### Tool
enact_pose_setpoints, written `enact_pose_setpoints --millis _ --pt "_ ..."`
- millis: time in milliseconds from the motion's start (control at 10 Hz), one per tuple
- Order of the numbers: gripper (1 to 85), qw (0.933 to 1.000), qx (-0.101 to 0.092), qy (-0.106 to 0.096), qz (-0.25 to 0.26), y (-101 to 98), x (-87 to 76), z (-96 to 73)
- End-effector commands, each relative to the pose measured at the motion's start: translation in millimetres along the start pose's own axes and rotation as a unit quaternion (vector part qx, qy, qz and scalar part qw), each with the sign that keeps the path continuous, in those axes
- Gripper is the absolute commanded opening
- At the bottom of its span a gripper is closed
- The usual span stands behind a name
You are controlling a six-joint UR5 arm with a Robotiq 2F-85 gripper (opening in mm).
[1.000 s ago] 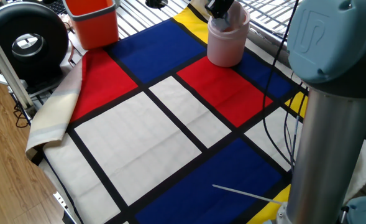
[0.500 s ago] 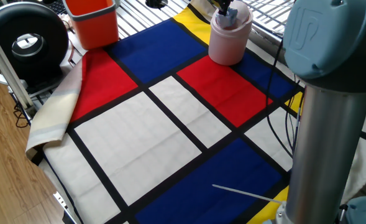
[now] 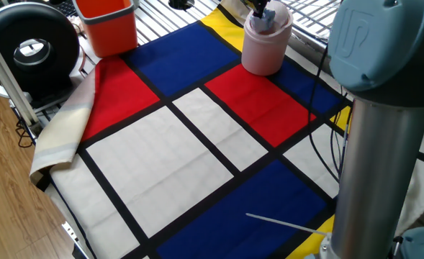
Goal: Put the garbage in the trash can
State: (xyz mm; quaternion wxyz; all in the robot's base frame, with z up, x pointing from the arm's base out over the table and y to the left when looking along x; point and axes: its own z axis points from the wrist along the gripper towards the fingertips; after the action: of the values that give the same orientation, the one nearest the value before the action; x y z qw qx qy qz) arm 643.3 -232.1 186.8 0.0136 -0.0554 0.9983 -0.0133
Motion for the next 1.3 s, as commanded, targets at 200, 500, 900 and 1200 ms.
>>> enact_pose_setpoints --millis 200,500,900,1200 --pt "1.0 1.0 0.002 0.001 0.008 6.2 -2.8 -10.3" --pt "1.0 1.0 -0.004 -0.005 0.006 26.7 -20.9 -13.3" --pt "1.0 0.9999 0.007 -0.012 -0.007 24.0 -30.2 -2.6" --pt "1.0 0.9997 0.011 -0.019 -0.01 21.2 -34.6 9.8"
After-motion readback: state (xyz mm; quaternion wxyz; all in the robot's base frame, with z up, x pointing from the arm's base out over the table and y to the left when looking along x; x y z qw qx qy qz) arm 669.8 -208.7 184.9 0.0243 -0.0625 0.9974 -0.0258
